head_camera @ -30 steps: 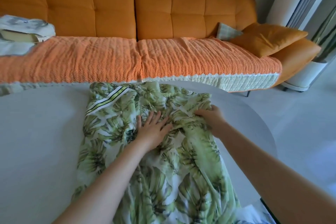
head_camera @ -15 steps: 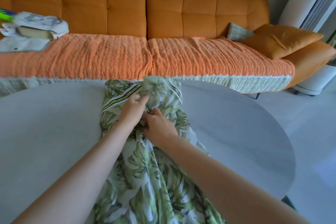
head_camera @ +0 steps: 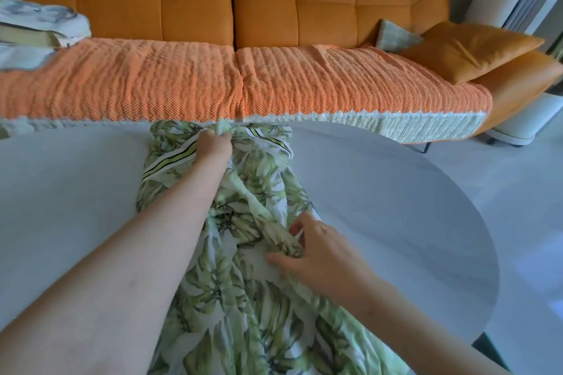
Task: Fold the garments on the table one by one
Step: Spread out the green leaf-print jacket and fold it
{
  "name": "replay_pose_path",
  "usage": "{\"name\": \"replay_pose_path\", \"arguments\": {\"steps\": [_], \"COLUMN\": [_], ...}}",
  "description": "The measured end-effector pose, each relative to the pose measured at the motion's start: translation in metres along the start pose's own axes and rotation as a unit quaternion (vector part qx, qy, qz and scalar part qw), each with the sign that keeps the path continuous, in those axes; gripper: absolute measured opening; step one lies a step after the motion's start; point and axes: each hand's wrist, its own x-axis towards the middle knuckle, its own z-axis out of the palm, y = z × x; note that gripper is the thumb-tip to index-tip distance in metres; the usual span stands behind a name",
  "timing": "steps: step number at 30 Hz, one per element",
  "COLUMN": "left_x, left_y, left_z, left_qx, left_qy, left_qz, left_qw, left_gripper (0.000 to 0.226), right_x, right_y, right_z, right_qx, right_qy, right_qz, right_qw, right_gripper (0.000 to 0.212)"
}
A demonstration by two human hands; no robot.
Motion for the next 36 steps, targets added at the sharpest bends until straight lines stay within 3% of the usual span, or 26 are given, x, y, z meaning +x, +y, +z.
{"name": "replay_pose_path", "arguments": {"steps": [2, 5, 7, 9, 12, 15, 19, 24, 28, 30, 32, 33, 35, 36], "left_x": [0.005, 0.004, -0.002, -0.005, -0.006, -0.008, -0.009, -0.006, -0.014, -0.024, -0.042, -0.055, -0.087, -0.105], "left_y": [0.003, 0.008, 0.009, 0.013, 0.018, 0.019, 0.015, 0.000, -0.003, 0.001, 0.001, -0.001, -0.015, -0.028], "left_z": [0.001, 0.009, 0.012, 0.016, 0.019, 0.014, 0.007, 0.015, 0.005, -0.001, -0.012, -0.018, -0.028, -0.033], "left_qx": [-0.065, -0.138, -0.173, -0.193, -0.117, -0.002, 0.175, 0.044, 0.065, 0.180, 0.296, 0.305, 0.308, 0.331], "left_qy": [-0.011, -0.067, -0.093, -0.103, -0.106, -0.087, -0.084, -0.047, -0.048, 0.011, 0.072, 0.069, -0.038, -0.118], "left_qz": [-0.046, -0.107, -0.118, -0.128, -0.071, 0.021, 0.099, 0.050, 0.120, 0.194, 0.291, 0.358, 0.457, 0.461], "left_qw": [0.997, 0.982, 0.973, 0.967, 0.985, 0.996, 0.976, 0.997, 0.989, 0.964, 0.907, 0.880, 0.833, 0.815], "left_gripper": [0.039, 0.039, 0.040, 0.040, 0.053, 0.079, 0.096, 0.067, 0.066, 0.066, 0.059, 0.051, 0.033, 0.032], "right_x": [-0.008, -0.013, -0.016, -0.018, -0.018, -0.014, -0.016, -0.027, -0.033, -0.035, -0.039, -0.040, -0.043, -0.043], "right_y": [0.002, -0.006, -0.016, -0.026, -0.037, -0.038, -0.039, -0.037, -0.031, -0.032, -0.032, -0.032, -0.028, -0.025], "right_z": [0.000, -0.004, -0.002, 0.012, 0.039, 0.047, 0.048, 0.048, 0.049, 0.046, 0.043, 0.041, 0.035, 0.031], "right_qx": [-0.019, 0.070, 0.099, 0.105, 0.107, 0.082, 0.016, -0.011, 0.002, 0.004, 0.007, 0.019, 0.060, 0.081], "right_qy": [-0.021, 0.005, 0.054, 0.067, 0.022, 0.042, 0.055, 0.037, 0.030, 0.014, 0.000, 0.003, 0.016, 0.027], "right_qz": [-0.022, -0.072, -0.094, -0.105, -0.121, -0.127, -0.146, -0.155, -0.153, -0.145, -0.145, -0.152, -0.164, -0.163], "right_qw": [0.999, 0.995, 0.989, 0.987, 0.987, 0.988, 0.988, 0.987, 0.988, 0.989, 0.989, 0.988, 0.984, 0.983], "right_gripper": [0.027, 0.021, 0.025, 0.044, 0.052, 0.060, 0.072, 0.060, 0.038, 0.037, 0.036, 0.035, 0.032, 0.031]}}
